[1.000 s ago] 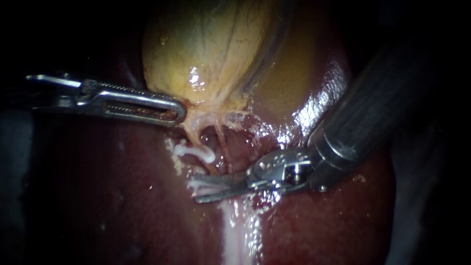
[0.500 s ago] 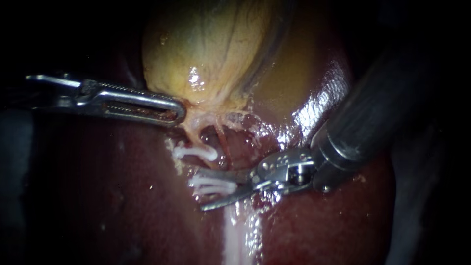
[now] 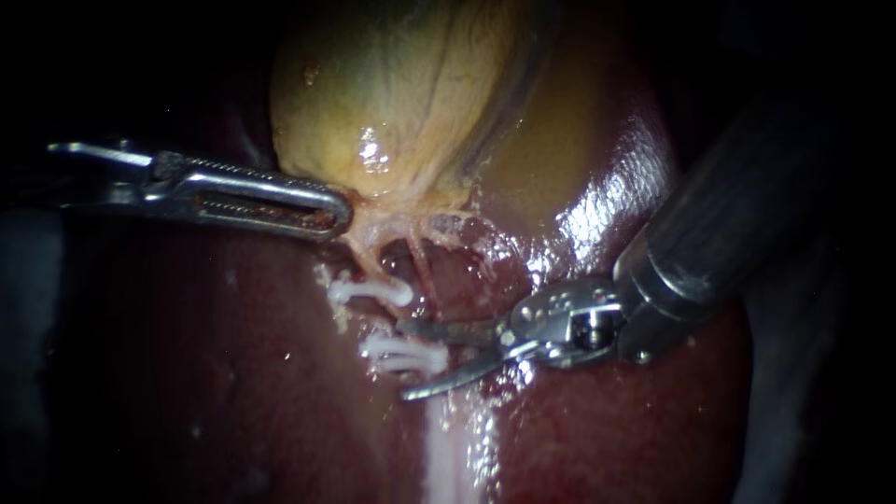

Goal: Go to the cutting position left tube

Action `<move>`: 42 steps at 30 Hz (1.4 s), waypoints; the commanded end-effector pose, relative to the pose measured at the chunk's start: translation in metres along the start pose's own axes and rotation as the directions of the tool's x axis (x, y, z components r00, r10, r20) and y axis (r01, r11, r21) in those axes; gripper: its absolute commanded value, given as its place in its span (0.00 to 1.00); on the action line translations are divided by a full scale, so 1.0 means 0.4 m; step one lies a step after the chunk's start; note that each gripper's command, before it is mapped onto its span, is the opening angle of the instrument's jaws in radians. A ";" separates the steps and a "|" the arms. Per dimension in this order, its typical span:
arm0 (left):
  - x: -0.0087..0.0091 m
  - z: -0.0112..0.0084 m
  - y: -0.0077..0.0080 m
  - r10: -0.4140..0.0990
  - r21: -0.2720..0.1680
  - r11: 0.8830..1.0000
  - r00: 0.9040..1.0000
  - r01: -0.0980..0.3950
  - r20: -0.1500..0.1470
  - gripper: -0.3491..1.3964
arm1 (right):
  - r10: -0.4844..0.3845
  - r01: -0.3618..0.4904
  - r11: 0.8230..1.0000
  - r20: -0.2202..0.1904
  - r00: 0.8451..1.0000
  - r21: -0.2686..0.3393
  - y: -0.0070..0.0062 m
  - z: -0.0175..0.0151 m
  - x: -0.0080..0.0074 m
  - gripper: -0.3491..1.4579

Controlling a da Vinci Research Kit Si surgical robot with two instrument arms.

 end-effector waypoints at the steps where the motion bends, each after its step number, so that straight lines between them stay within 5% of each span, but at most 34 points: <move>1: 0.0000 -0.0001 0.0000 0.000 0.000 1.000 1.000 0.000 0.000 0.00 | 0.001 -0.001 1.000 0.000 1.000 -0.005 0.0001 -0.0005 0.0001 0.79; 27: 0.0002 0.0004 0.0007 -0.001 0.001 1.000 1.000 0.001 -0.001 0.00 | -0.001 0.001 1.000 0.001 1.000 -0.027 0.0044 0.0071 -0.0016 0.92; 42: 0.0004 0.0009 0.0009 -0.001 0.002 1.000 1.000 0.001 -0.001 0.00 | 0.004 -0.004 0.999 -0.001 1.000 -0.039 0.0057 0.0129 0.0016 0.95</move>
